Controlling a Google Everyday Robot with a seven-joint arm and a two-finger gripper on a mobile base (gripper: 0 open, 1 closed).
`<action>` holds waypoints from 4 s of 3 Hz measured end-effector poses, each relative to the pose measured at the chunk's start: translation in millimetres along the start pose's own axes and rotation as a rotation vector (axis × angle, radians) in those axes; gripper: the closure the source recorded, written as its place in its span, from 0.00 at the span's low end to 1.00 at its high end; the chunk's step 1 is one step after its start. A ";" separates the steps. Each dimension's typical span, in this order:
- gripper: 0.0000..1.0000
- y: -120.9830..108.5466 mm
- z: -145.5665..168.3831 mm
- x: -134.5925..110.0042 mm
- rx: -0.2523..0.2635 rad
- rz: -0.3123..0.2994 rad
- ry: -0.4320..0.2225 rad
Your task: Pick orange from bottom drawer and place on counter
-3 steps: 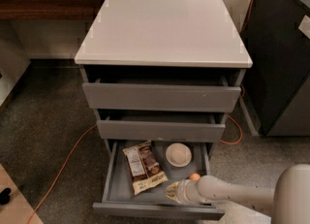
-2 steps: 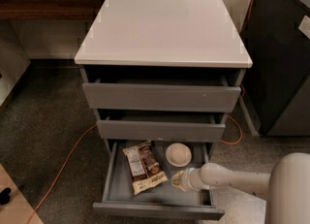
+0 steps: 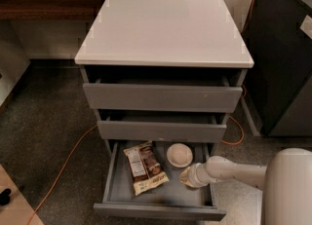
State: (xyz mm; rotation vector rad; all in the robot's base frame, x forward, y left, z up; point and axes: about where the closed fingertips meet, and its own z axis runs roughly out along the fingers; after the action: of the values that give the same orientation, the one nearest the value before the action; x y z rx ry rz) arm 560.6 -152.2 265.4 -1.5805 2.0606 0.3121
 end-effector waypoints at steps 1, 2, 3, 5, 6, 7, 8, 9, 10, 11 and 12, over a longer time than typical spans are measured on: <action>0.09 -7.0 0.2 3.1 0.009 0.036 0.035; 0.00 -17.5 1.8 25.4 0.006 0.117 0.118; 0.00 -25.3 5.2 55.1 -0.007 0.185 0.182; 0.00 -42.1 27.2 101.5 -0.082 0.165 0.238; 0.00 -52.5 36.0 109.3 -0.104 0.112 0.245; 0.00 -61.8 46.3 119.7 -0.116 0.064 0.251; 0.00 -66.5 53.4 131.9 -0.115 0.036 0.246; 0.00 -67.9 60.6 141.8 -0.107 0.008 0.242; 0.21 -64.9 71.2 145.7 -0.108 -0.017 0.235; 0.44 -63.7 77.0 144.7 -0.110 -0.030 0.231; 0.67 -63.3 81.1 144.5 -0.112 -0.032 0.234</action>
Offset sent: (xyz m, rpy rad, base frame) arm 0.0204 -0.0583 -0.0251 -0.1637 0.1679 -0.2199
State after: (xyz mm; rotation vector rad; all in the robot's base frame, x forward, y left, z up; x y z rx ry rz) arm 615.2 -251.5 128.9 -1.7894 2.2234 0.2445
